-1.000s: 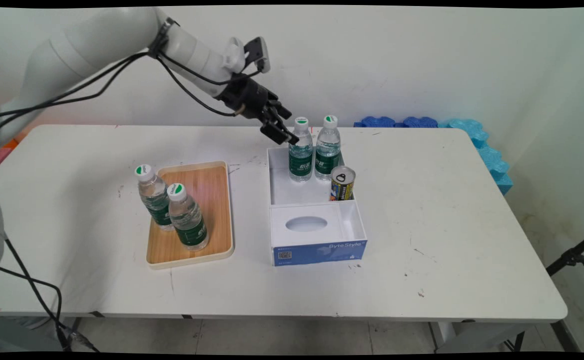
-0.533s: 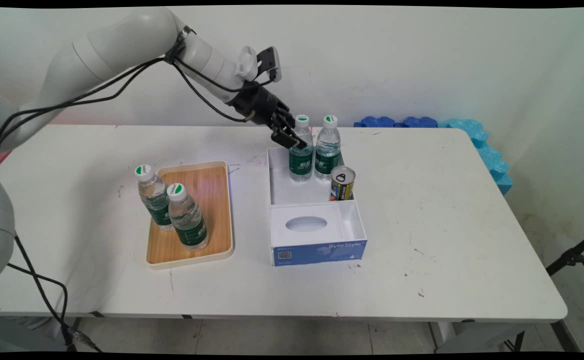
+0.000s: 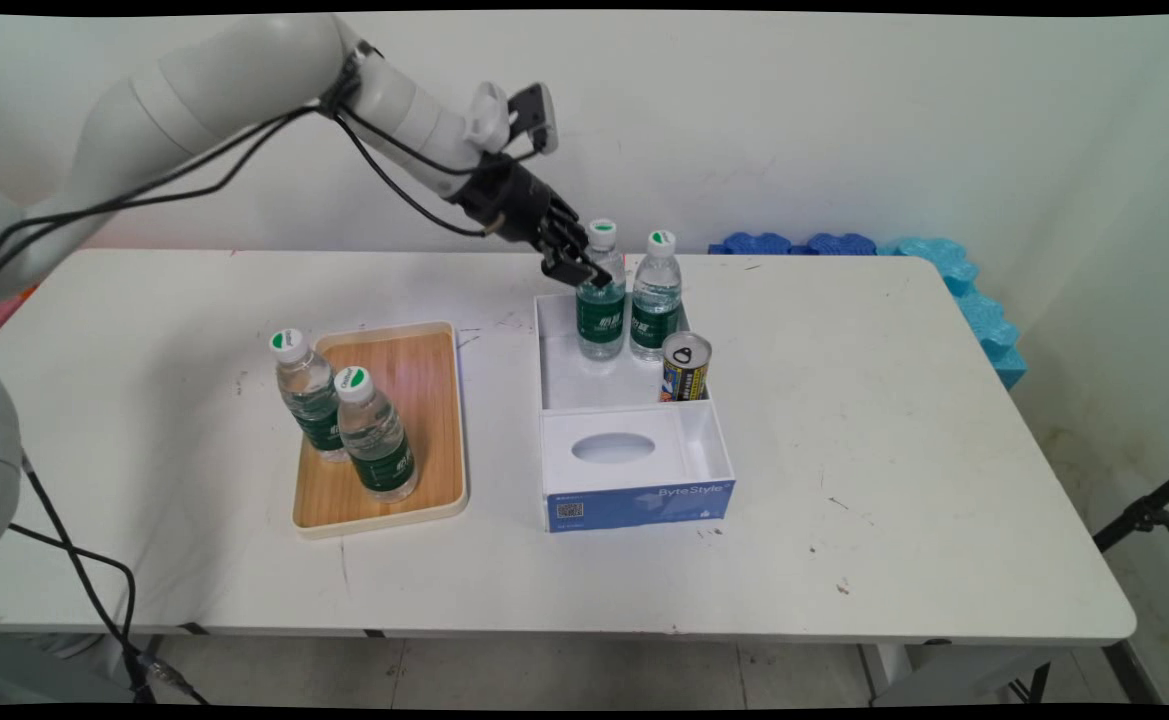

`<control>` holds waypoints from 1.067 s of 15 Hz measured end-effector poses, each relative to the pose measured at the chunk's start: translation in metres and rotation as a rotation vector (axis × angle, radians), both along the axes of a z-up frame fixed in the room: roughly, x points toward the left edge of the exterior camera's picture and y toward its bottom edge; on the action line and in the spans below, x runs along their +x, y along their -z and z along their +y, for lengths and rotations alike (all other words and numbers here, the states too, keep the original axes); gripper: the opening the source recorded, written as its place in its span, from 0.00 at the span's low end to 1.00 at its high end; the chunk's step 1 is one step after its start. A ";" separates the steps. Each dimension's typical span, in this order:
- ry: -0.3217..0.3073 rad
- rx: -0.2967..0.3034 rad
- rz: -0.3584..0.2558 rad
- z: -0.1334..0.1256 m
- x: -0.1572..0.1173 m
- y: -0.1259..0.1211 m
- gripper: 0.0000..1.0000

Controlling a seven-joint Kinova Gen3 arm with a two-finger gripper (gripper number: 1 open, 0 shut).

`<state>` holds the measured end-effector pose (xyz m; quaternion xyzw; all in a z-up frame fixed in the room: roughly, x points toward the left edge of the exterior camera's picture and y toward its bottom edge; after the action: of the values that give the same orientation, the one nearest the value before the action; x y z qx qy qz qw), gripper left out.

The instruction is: Place the picked object on the tray

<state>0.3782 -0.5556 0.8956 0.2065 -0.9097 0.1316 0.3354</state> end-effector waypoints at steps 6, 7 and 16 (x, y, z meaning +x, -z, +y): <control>-0.016 -0.037 0.054 0.037 0.030 -0.062 0.00; -0.011 -0.049 0.053 0.044 0.041 -0.074 0.00; 0.038 -0.116 0.008 0.083 0.142 -0.112 0.00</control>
<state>0.5204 -0.4728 1.0079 0.1700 -0.9029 0.1768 0.3530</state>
